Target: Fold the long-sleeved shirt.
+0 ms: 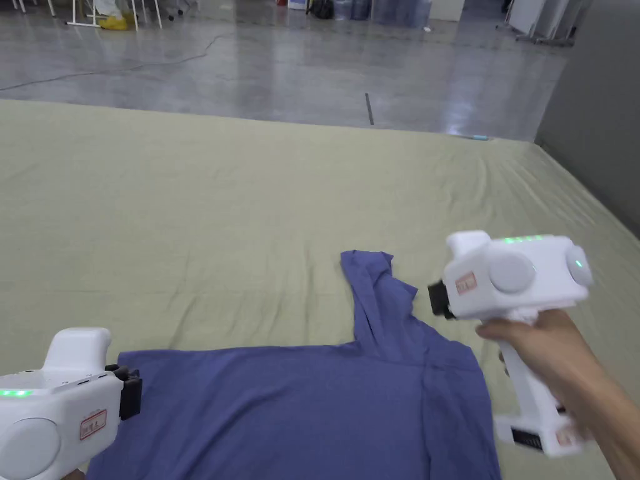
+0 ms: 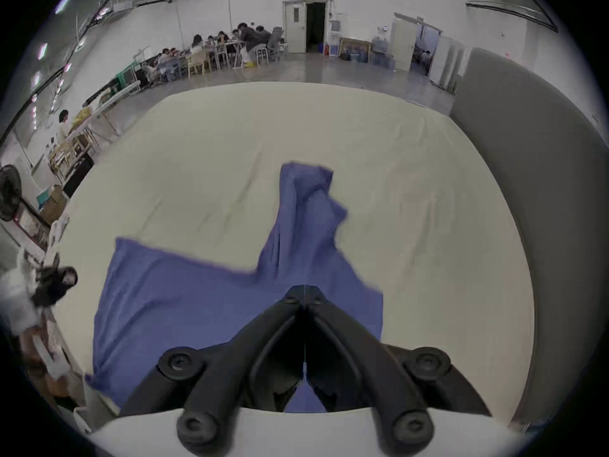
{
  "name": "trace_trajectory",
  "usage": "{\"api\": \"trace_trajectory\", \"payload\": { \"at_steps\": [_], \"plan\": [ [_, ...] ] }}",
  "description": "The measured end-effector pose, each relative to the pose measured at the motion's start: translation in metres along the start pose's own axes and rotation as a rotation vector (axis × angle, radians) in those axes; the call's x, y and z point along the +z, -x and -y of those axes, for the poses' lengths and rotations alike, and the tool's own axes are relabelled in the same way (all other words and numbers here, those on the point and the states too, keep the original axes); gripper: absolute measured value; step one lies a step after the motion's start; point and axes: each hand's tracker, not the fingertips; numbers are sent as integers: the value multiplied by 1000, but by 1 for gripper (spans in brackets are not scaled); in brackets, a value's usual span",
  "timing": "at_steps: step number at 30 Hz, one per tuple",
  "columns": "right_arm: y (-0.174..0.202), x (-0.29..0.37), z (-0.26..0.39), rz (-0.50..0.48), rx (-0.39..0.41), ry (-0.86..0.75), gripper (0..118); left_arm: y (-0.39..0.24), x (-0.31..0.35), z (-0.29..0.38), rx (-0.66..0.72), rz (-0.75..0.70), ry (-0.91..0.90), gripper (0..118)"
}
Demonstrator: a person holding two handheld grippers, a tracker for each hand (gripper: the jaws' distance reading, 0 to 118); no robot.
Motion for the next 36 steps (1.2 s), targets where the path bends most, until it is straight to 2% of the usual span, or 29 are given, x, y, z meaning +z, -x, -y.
{"api": "trace_trajectory", "payload": {
  "at_steps": [2, 3, 4, 5, 6, 9, 13, 14, 15, 18, 19, 20, 22, 23, 24, 26, 32, 36],
  "plan": [
    [-4, -46, -42, -41, 21, 9, 6, 2, -19, -9, 0, -9, 2, 0],
    [-4, -69, -60, -37, -2, 29, 34, 5, -28, -13, 8, -7, 4, 0],
    [-5, -93, -77, -35, -27, 59, 78, 6, -36, -15, 19, -5, 9, 0],
    [-5, -117, -92, -26, -30, 99, 113, 7, -44, -15, 27, 0, 15, 0],
    [-6, -139, -104, -22, -26, 131, 115, 9, -50, -15, 38, -3, 27, 0],
    [-9, -197, -133, -23, -55, 182, 111, 13, -60, -7, 58, -2, 26, 0],
    [-4, -248, -153, 65, -15, 216, 110, 17, -63, 8, 105, 21, 37, 0],
    [-5, -257, -158, 66, -18, 228, 105, 17, -64, 11, 111, 19, 40, 0],
    [-7, -265, -161, 73, -20, 260, 93, 18, -65, 14, 118, 16, 45, 0],
    [-7, -281, -163, 109, -25, 362, 76, 20, -65, 20, 129, 11, 57, 0],
    [-7, -284, -159, 103, -23, 373, 59, 21, -64, 21, 133, 8, 56, 0],
    [-5, -284, -156, 49, -44, 386, 50, 22, -62, 21, 137, 9, 56, 0],
    [0, -280, -155, 80, -37, 370, 40, 22, -57, 22, 147, 11, 47, 0],
    [2, -273, -154, 55, -80, 351, 14, 22, -54, 22, 151, 9, 45, 0],
    [6, -264, -152, 82, -84, 335, 11, 22, -50, 22, 151, 8, 45, 0],
    [15, -240, -148, 113, -7, 305, 11, 21, -39, 21, 135, 5, 40, 0],
    [25, -99, -115, 12, 14, 76, 11, 22, 3, 21, 130, 6, -11, 0],
    [30, 1, -45, -31, 5, -23, 11, 15, 37, 32, 136, 36, -39, 0]
  ]
}}
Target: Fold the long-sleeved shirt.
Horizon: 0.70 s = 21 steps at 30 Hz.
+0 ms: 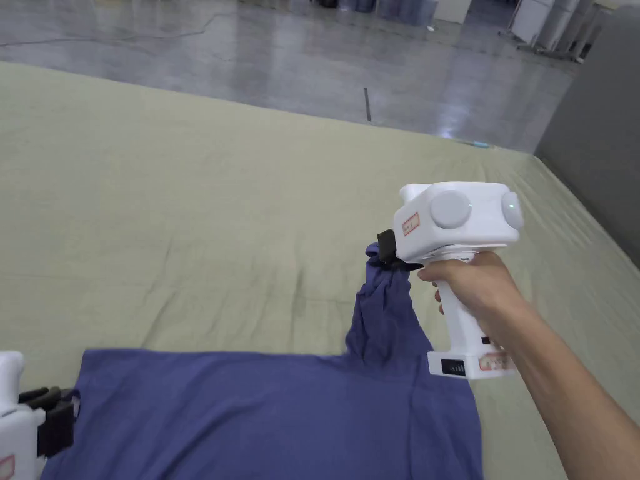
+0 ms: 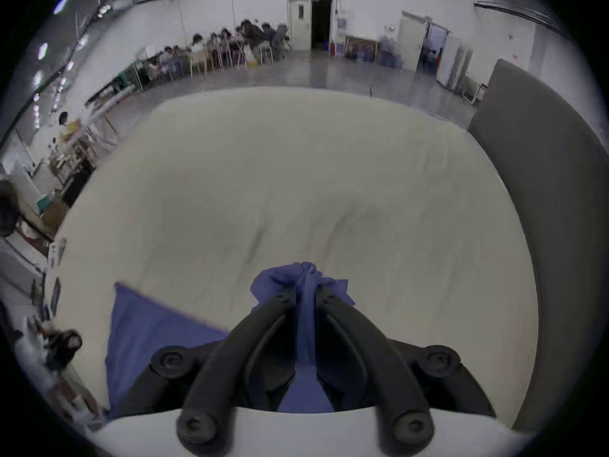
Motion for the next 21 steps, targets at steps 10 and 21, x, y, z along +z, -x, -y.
{"api": "trace_trajectory", "payload": {
  "at_steps": [10, 21],
  "plan": [
    [23, 40, 208, 71, -8, 105, 11, -10, 56, 34, -22, 22, 0, 0],
    [15, 36, 253, 70, -113, 140, 117, -21, 85, 44, -28, 51, -9, 0]
  ]
}}
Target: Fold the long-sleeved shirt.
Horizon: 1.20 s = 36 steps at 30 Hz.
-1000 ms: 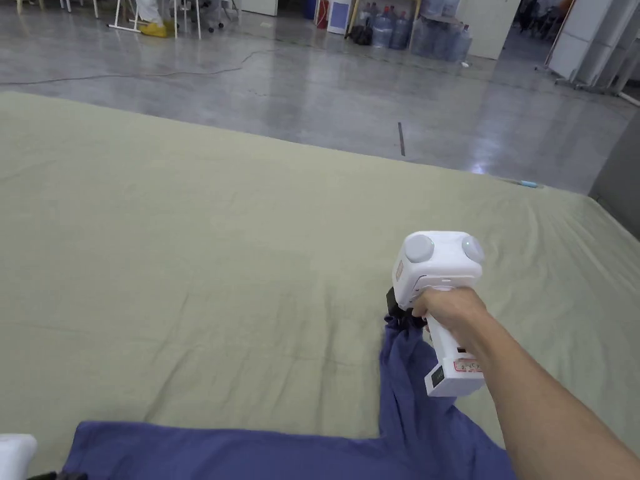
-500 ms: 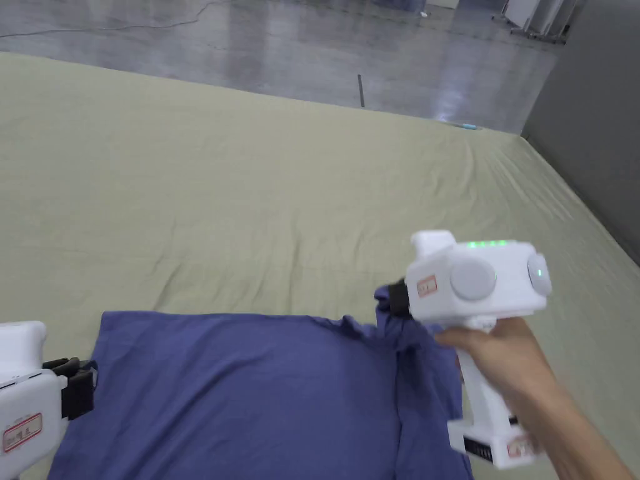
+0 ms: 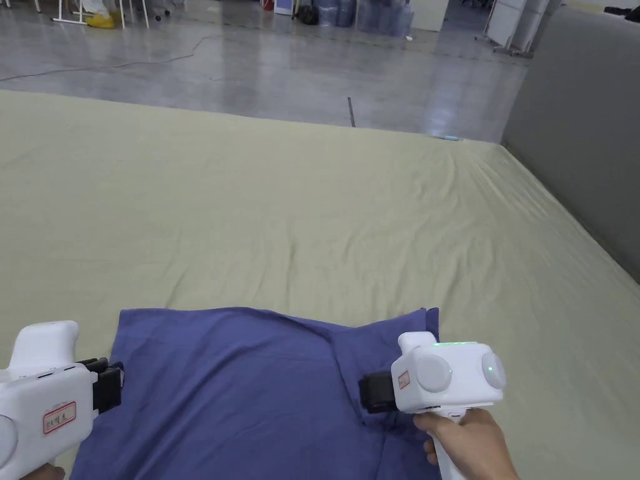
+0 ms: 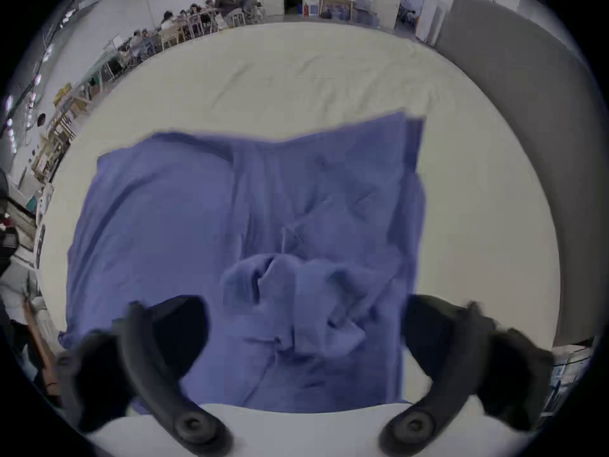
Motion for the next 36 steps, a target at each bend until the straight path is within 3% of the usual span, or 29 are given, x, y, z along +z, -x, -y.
{"api": "trace_trajectory", "payload": {
  "at_steps": [1, 4, 6, 7, 8, 9, 17, 24, 25, 27, 28, 32, 34, 36],
  "plan": [
    [-2, 21, -4, 5, 14, -52, 112, -1, 3, -1, -4, -3, -2, 0],
    [-8, 81, 5, 48, -16, -187, 114, -3, 13, -1, 2, -1, -17, 0],
    [-12, 106, 19, 11, -57, -226, 104, -4, 19, 3, 6, 10, -27, 0],
    [-14, 112, 27, -17, -72, -242, 83, -5, 21, 6, 6, 10, -26, 0],
    [-15, 118, 33, -25, -78, -245, 22, -3, 20, 9, 6, 8, -25, 0],
    [-15, 118, 36, -13, -71, -231, 2, -4, 21, 11, 4, 7, -22, 0],
    [-14, 107, 35, 34, -44, -213, 2, -7, 12, 14, -12, -1, 11, 0],
    [-12, 92, 15, 10, -47, -199, 2, -5, -59, -59, -13, -3, 14, 0],
    [-12, 88, 13, 6, -42, -191, 2, -1, -81, -73, -11, -11, 31, 4],
    [-10, 79, 11, 5, -38, -173, 2, 10, -131, -96, -7, -78, 103, 78],
    [-9, 74, 10, 9, -32, -158, 2, 16, -158, -106, -7, -121, 160, 97],
    [-9, 60, 11, 7, -30, -114, 2, 39, -239, -122, -37, -250, 367, 95],
    [-9, 53, 12, 12, -26, -93, 2, 50, -269, -121, 17, -284, 494, 95],
    [-10, 48, 12, 23, -20, -74, 2, 57, -282, -117, 75, -263, 508, 94]
  ]
}}
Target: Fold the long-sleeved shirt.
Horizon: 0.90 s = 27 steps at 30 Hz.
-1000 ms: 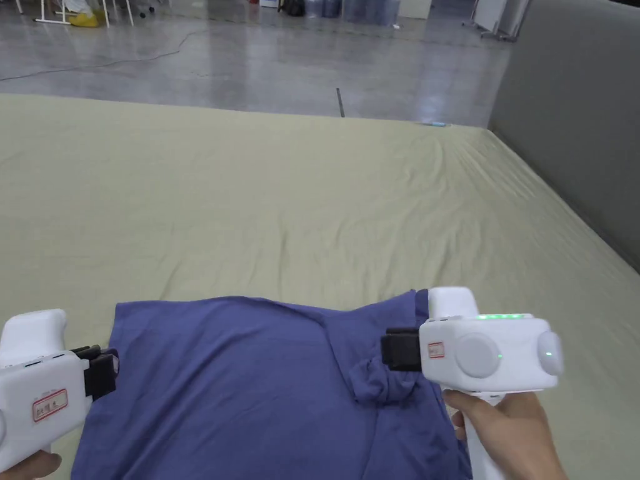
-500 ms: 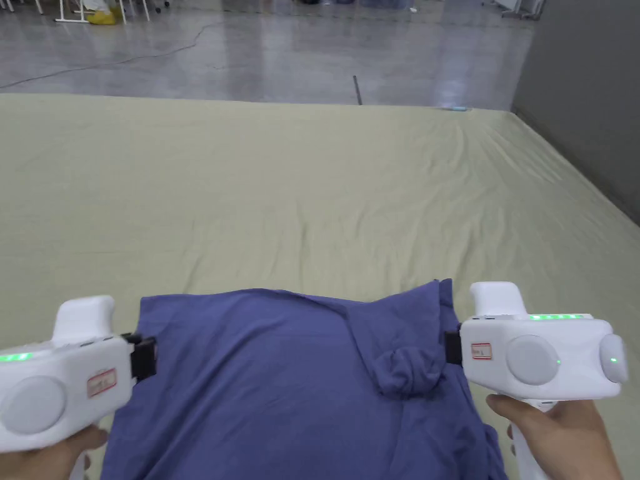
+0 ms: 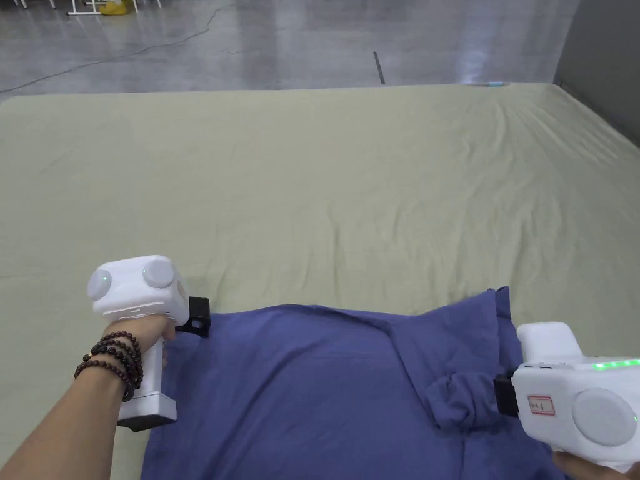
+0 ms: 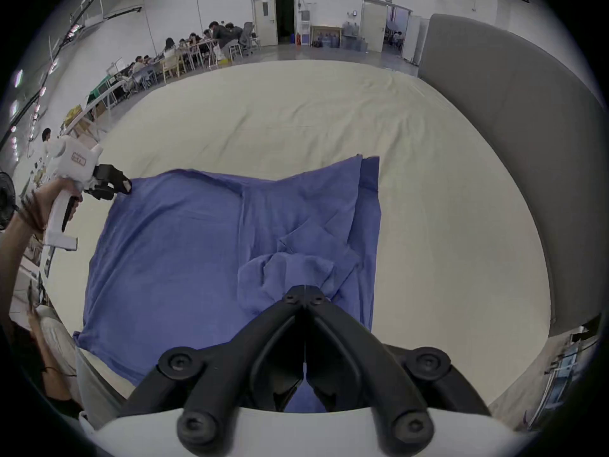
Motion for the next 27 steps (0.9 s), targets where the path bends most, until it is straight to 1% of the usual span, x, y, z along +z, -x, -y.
{"api": "trace_trajectory", "payload": {
  "at_steps": [1, 3, 4, 5, 6, 7, 8, 9, 10, 13, 16, 18, 19, 20, 21, 22, 23, 25, 27],
  "plan": [
    [0, -2, 0, 7, 4, 8, 2, 0, -4, -2, 29, 11, 14, 95],
    [0, -5, 1, 19, 10, 18, 2, -6, -7, -3, -19, -17, 16, 94],
    [0, -6, 1, 23, 12, 22, 2, -11, 0, 0, -73, -40, 11, 88],
    [0, -8, 1, 25, 14, 25, 2, -13, 6, 1, -101, -50, -3, 70],
    [0, -9, 0, 25, 16, 28, 2, -16, 15, 4, -136, -61, -19, 44],
    [0, -11, -1, 21, 17, 33, 2, -19, 24, 7, -172, -82, -33, 2],
    [0, -12, -3, 14, 17, 37, 2, -20, 33, 9, -195, -58, -63, 0],
    [-1, -14, -8, 8, 18, 40, 2, -19, 40, 13, -156, 34, -75, 0],
    [-2, -15, -14, 5, 21, 38, 2, -19, 48, 16, -141, 56, -83, 0],
    [-13, -21, -51, -14, 15, 4, 2, -23, 68, 18, -205, 30, -152, 0],
    [-37, -40, -104, -44, -38, -12, 2, -18, 79, 16, -192, 53, -167, 0],
    [-50, -65, -137, -32, -53, 42, 2, -15, 81, 17, -189, 61, -169, 0],
    [-56, -77, -151, -40, -74, 71, 4, -14, 80, 18, -188, 60, -168, 0],
    [-61, -88, -163, -21, -76, 80, 29, -14, 80, 17, -186, 61, -169, 0],
    [-66, -103, -173, -29, -81, 123, 71, -12, 79, 18, -180, 65, -169, 0],
    [-70, -118, -180, -30, -93, 172, 107, -10, 76, 18, -172, 69, -167, 0],
    [-74, -129, -186, -35, -100, 202, 115, -8, 74, 19, -164, 70, -162, 0],
    [-77, -151, -195, -22, -114, 270, 108, -8, 69, 18, -159, 72, -157, 0],
    [-76, -168, -197, 4, -97, 273, 108, -8, 65, 18, -160, 70, -157, 0]
  ]
}}
